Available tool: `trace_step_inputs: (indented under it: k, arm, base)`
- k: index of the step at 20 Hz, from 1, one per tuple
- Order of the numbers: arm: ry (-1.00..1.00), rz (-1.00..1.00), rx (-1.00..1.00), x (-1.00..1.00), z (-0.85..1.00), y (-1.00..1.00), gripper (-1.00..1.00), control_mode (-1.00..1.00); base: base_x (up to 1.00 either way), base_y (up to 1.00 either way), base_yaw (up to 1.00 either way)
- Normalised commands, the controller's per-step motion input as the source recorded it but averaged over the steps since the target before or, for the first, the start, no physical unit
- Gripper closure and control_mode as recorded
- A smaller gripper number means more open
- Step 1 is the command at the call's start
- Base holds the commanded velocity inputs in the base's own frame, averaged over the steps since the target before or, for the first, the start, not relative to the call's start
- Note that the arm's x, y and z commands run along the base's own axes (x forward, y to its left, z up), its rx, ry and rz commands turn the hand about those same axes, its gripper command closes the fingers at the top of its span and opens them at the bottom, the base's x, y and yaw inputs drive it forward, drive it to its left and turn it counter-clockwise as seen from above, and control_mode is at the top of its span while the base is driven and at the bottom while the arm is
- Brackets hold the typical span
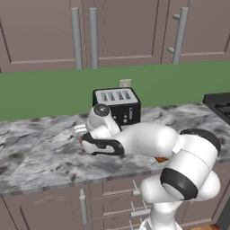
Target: Place the avocado, onion, tomato, and bell pepper on the cutting board.
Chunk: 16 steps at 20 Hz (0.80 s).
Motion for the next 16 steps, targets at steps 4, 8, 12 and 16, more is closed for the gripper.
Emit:
trace_step_inputs:
  k: [4,8,12,16]
  arm:
    - [0.07,0.00,0.00,0.15,-0.15,0.00,-1.00,-1.00]
    - [0.05,0.00,-0.01,0.20,-0.09,0.00,-1.00,-1.00]
    - [0.06,0.00,-0.01,0.15,-0.13,0.00,-1.00,-1.00]
    - [0.08,0.00,-0.02,0.14,-0.18,0.06,-1.00,-1.00]
  base:
    - [0.00,0.00,0.00]
    - [0.00,0.00,0.00]
    - [0.00,0.00,0.00]
    - [0.00,0.00,0.00]
